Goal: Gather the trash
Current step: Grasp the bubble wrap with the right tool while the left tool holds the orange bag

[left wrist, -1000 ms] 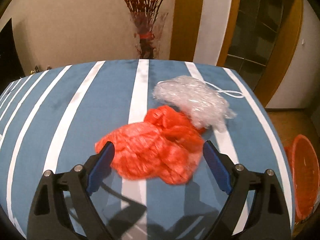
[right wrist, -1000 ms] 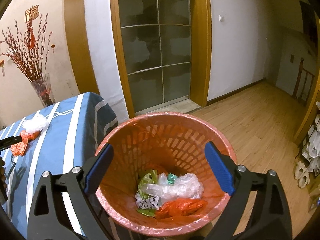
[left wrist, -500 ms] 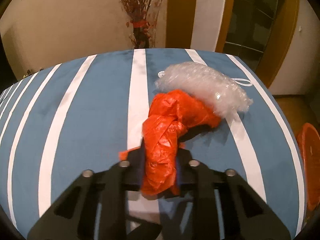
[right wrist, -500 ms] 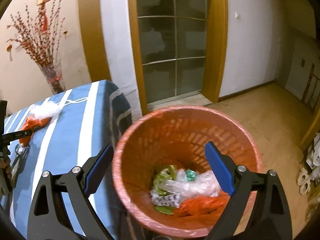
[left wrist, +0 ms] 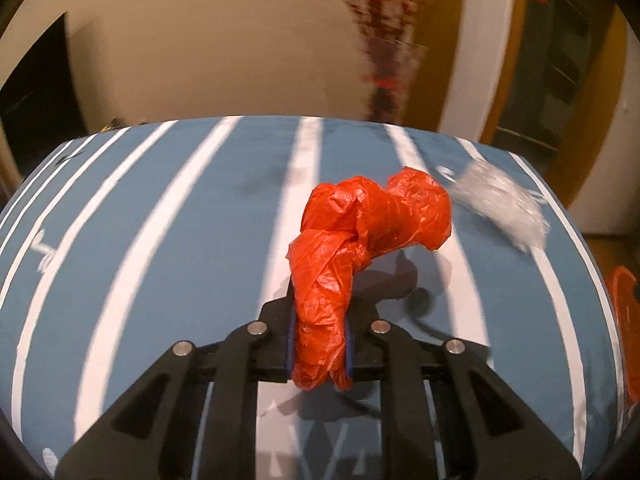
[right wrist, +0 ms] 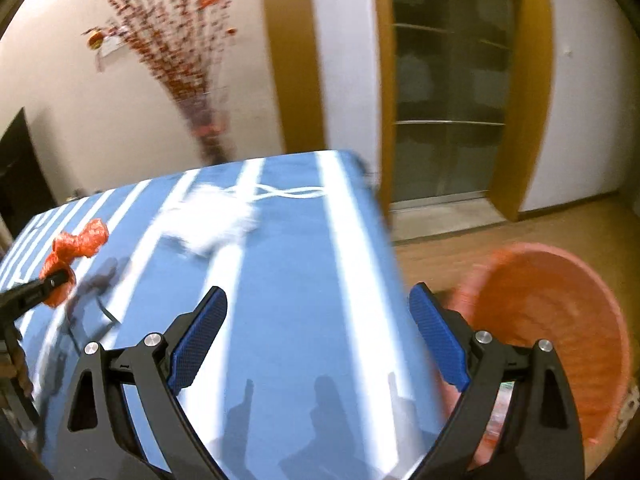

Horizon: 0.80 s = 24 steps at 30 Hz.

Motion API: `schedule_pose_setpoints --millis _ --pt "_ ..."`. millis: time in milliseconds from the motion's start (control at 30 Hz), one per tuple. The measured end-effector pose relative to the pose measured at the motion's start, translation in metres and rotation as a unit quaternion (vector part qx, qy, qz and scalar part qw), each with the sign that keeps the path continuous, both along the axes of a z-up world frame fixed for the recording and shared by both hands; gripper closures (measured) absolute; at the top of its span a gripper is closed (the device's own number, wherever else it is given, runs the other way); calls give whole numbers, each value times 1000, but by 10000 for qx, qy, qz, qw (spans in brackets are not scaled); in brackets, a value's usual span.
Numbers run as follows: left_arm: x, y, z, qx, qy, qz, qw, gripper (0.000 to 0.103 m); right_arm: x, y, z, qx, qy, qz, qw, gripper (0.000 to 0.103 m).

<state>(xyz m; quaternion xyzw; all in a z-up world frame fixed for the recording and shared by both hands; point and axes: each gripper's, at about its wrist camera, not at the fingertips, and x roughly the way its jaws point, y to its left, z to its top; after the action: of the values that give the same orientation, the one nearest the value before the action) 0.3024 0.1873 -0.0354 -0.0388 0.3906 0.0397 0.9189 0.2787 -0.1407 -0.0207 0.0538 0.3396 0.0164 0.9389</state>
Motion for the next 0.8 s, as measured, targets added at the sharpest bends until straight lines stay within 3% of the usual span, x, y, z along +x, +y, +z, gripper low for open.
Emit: schedule_pose_setpoints --millis 300,367,400,533,633,800 --pt "-1 46 6 -315 -123 398 9986 84 124 76 -25 152 519 329 9980 20" --pt "1 49 4 -352 -110 425 9984 84 138 84 -35 -40 743 316 9967 28" --pt "3 50 3 -368 -94 436 9983 84 144 88 -42 -196 891 311 9953 37" --pt "2 47 3 -422 -84 393 9983 84 133 83 -49 -381 943 365 9941 75" --pt "0 37 6 -467 -95 293 9984 84 110 68 -47 -375 985 433 9935 83" --pt "-13 6 17 -506 -155 -27 9986 84 59 30 -36 -248 895 280 9953 87"
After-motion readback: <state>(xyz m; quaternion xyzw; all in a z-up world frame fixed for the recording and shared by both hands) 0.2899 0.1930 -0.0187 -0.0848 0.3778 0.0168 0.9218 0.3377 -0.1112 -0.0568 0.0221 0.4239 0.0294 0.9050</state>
